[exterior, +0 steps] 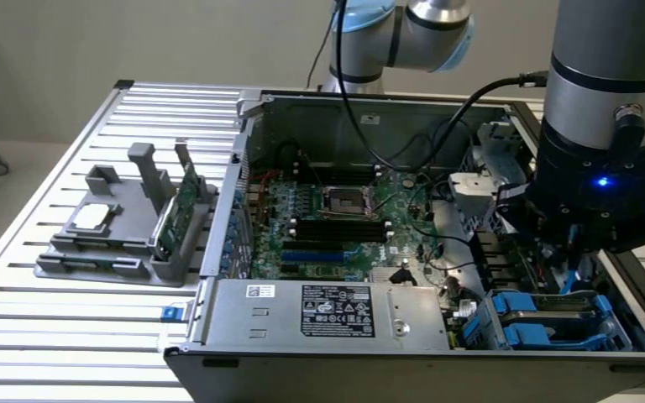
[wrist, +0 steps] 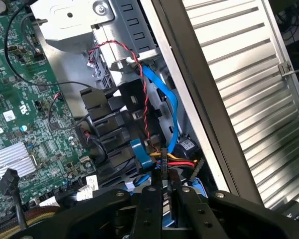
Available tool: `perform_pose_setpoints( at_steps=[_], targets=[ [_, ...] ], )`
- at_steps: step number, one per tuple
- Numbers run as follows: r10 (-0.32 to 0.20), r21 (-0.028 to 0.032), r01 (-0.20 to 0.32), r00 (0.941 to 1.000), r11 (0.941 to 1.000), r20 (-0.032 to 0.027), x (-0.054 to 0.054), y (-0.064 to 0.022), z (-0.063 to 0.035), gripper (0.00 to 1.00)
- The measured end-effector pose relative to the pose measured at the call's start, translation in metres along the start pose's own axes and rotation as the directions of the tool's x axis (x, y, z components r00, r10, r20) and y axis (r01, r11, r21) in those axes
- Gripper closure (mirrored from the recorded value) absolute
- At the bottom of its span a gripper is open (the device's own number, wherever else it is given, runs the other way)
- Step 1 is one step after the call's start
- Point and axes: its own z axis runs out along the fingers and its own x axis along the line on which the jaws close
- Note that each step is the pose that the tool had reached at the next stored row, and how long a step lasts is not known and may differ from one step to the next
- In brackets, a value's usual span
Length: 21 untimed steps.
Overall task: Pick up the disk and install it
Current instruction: 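Insert the disk into the insertion slot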
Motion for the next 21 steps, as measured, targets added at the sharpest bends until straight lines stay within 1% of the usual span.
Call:
perform_pose_setpoints(
  at_steps=[3,6,7,8,9,10,13,15,18,21],
  targets=[
    [0.001,-0.0002,-0.001,1.0,1.0,0.0,-0.001,0.0005,-0.0098,0.83],
    [0.005,0.0007,-0.005,1.0,1.0,0.0005,0.001,0.0,-0.014,0.83],
    [0.006,0.002,-0.006,1.0,1.0,0.0016,0.001,-0.0002,-0.0142,0.83],
    [0.007,0.0054,-0.007,1.0,1.0,0.0045,0.002,-0.0005,-0.0146,0.83],
    [0.008,0.0092,-0.008,0.9999,0.9999,0.0075,0.002,-0.0009,-0.0146,0.83],
    [0.008,0.0143,-0.009,0.9999,0.9999,0.0115,0.003,-0.0013,-0.0145,0.83],
    [0.009,0.0322,-0.01,0.9996,0.9994,0.0256,0.006,-0.0025,-0.0137,0.83],
    [0.009,0.0437,-0.01,0.9994,0.999,0.0337,0.007,-0.0033,-0.0133,0.83],
    [0.01,0.059,-0.012,0.999,0.9982,0.0442,0.011,-0.0049,-0.0123,0.83],
    [0.013,0.0723,-0.016,0.9985,0.9972,0.0537,0.014,-0.0063,-0.0111,0.83]
  ],
)
